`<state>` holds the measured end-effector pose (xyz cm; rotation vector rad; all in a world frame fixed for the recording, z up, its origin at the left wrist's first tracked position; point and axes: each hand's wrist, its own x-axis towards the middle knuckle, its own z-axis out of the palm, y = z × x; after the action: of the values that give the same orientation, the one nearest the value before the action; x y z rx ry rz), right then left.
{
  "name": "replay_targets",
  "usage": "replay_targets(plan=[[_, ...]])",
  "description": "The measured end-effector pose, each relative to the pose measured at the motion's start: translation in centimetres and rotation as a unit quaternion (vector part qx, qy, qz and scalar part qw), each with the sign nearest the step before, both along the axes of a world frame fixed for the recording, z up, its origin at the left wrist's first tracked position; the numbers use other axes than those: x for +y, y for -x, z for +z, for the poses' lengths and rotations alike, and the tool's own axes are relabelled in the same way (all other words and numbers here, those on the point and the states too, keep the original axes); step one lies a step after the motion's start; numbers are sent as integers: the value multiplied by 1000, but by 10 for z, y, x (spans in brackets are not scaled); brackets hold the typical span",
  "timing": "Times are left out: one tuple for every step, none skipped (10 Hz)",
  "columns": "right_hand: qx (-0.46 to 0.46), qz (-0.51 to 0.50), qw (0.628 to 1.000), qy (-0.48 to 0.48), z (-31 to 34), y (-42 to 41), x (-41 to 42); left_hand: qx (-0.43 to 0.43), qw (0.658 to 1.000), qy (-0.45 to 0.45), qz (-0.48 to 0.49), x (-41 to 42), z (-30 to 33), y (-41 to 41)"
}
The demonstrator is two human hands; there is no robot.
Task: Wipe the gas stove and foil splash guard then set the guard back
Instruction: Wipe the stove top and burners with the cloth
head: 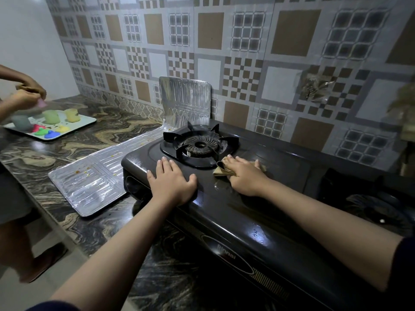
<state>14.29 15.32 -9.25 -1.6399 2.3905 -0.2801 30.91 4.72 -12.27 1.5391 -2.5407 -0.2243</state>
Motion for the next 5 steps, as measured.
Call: replay_targets(plan=[[-27,22,999,14,0,-7,6,4,1000,2,0,0,0,0],[-44,35,998,27,1,-11,12,5,1000,1,-1,1,1,0],[-60,48,997,30,7,-15,19,4,1000,1,-1,1,1,-1],[-92,67,993,39,11,-23,27,-1,1000,2,-3,0,1,0],[-107,69,991,45,13,-26,31,-2,1000,1,-5,0,1,0]])
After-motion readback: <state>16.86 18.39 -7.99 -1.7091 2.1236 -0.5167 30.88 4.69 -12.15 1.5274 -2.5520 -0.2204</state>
